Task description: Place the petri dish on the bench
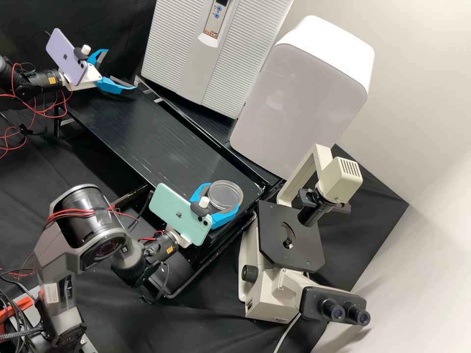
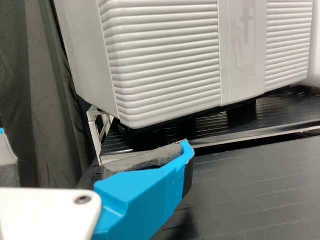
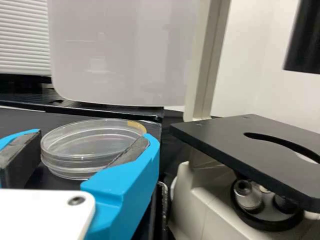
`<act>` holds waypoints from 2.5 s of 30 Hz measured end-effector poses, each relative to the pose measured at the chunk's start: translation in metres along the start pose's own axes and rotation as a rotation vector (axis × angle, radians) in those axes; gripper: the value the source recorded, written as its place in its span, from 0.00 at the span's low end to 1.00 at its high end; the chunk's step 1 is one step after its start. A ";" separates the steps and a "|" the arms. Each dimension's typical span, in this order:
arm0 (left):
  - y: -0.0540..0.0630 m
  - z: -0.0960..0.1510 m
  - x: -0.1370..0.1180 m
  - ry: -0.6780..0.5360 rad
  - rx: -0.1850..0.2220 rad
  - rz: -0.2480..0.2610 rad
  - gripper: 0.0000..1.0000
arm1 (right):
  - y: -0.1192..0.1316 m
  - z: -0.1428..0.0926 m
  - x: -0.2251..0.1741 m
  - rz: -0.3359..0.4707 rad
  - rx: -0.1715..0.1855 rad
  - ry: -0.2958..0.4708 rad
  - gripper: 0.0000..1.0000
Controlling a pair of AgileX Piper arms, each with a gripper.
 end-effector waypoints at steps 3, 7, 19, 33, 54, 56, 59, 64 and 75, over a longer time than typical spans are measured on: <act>0.000 0.000 0.000 0.000 0.000 0.000 1.00 | 0.001 -0.001 0.000 0.003 0.000 0.004 0.00; 0.000 0.000 0.000 0.000 0.000 0.000 1.00 | 0.006 -0.007 -0.003 0.019 0.002 0.023 0.00; 0.000 0.000 0.000 0.000 0.000 0.000 1.00 | 0.002 -0.027 -0.011 -0.009 0.011 0.098 0.00; 0.000 0.000 0.000 0.000 0.000 0.000 1.00 | -0.016 -0.033 -0.007 -0.084 0.019 0.119 0.00; 0.000 0.000 0.000 0.000 0.000 0.000 1.00 | -0.008 -0.019 -0.006 -0.044 0.021 0.062 1.00; 0.000 0.000 0.000 0.000 0.000 0.000 1.00 | -0.007 -0.018 -0.007 -0.040 0.020 0.057 1.00; 0.000 0.000 0.000 0.000 0.000 0.000 1.00 | -0.007 -0.016 -0.006 -0.039 0.020 0.052 1.00; 0.000 0.000 0.000 0.000 0.000 0.000 1.00 | -0.008 -0.015 -0.009 -0.041 0.012 0.044 1.00; 0.000 0.000 0.000 0.000 0.000 0.000 1.00 | 0.010 -0.016 -0.042 0.098 0.071 -0.007 1.00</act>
